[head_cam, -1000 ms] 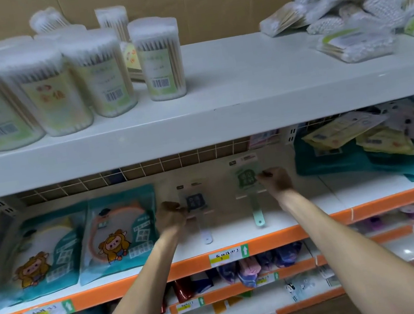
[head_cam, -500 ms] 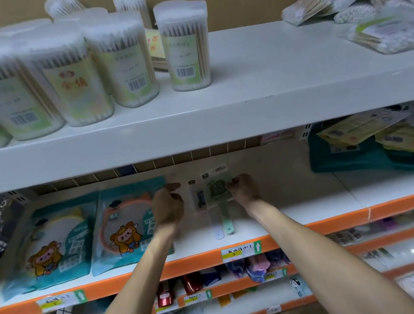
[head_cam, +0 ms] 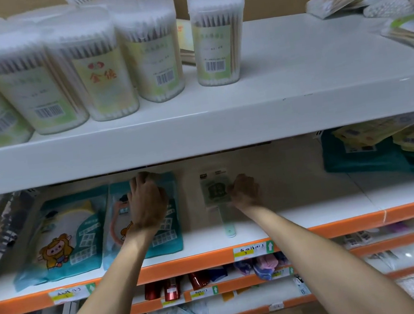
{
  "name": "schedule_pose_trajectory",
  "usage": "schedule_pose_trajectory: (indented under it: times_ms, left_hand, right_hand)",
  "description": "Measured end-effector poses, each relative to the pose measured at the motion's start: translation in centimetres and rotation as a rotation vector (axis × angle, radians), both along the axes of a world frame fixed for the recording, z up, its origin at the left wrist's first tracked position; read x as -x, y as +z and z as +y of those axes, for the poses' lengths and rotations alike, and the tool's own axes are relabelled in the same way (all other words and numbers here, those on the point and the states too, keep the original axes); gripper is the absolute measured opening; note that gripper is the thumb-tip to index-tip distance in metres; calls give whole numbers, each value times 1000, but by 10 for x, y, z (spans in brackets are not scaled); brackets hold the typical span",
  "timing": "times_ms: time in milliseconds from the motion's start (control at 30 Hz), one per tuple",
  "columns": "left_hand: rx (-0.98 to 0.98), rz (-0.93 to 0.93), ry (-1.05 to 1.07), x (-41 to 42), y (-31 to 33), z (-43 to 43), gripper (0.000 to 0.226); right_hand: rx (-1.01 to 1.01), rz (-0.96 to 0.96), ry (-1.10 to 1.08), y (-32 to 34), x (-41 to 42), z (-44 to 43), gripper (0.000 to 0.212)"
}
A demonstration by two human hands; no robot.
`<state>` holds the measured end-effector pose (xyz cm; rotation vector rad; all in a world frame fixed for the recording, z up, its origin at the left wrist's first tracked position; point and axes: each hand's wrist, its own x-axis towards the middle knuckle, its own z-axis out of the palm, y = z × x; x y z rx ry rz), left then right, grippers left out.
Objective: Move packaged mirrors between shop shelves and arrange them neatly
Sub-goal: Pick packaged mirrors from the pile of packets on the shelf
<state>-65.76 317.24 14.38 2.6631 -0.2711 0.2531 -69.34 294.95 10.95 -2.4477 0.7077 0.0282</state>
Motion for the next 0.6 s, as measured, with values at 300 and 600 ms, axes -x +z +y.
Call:
schedule_pose_trajectory:
  times_ms: [300,600]
  left_hand:
    - [-106,-43,-104,4,-7,-1,38]
    - [-241,-58,-354,28,26,-29,72]
  right_hand:
    - [22,-41,6,-2,4,3,32]
    - [416,-228,470,57,40,-13,53]
